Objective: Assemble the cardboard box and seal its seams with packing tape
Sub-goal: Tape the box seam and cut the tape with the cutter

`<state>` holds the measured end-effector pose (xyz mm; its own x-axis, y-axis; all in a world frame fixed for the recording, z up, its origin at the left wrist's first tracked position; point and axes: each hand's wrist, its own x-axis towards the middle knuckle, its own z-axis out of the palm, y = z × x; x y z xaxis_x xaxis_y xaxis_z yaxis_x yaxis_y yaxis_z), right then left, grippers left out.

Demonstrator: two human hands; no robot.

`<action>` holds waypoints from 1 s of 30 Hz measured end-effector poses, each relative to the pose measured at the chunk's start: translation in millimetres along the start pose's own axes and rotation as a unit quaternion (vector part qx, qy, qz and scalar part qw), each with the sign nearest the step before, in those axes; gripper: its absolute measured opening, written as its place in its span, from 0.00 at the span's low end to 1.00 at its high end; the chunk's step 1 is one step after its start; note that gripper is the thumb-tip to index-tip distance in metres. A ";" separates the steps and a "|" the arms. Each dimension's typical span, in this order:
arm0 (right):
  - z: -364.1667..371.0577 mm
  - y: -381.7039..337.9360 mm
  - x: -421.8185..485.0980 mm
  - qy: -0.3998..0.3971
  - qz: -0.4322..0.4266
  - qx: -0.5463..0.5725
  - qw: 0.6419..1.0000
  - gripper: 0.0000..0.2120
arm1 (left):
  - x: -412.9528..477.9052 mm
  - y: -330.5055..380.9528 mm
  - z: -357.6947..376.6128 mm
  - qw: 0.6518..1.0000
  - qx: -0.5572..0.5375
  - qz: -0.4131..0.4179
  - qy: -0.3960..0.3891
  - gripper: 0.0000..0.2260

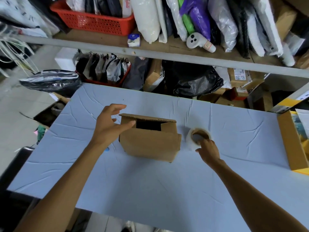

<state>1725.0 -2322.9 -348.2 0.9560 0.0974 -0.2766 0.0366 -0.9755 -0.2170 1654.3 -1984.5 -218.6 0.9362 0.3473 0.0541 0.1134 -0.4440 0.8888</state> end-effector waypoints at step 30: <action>-206.4 -167.9 -116.1 0.188 -0.281 0.125 0.933 0.10 | -13.5 108.0 7.7 0.937 -0.308 -0.099 -0.130 0.17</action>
<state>1667.9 -2211.1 -86.5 0.8426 0.4576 0.2839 0.5385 -0.7108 -0.4525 1656.5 -2043.5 -126.8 0.9757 0.1236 -0.1809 0.1548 0.1959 0.9683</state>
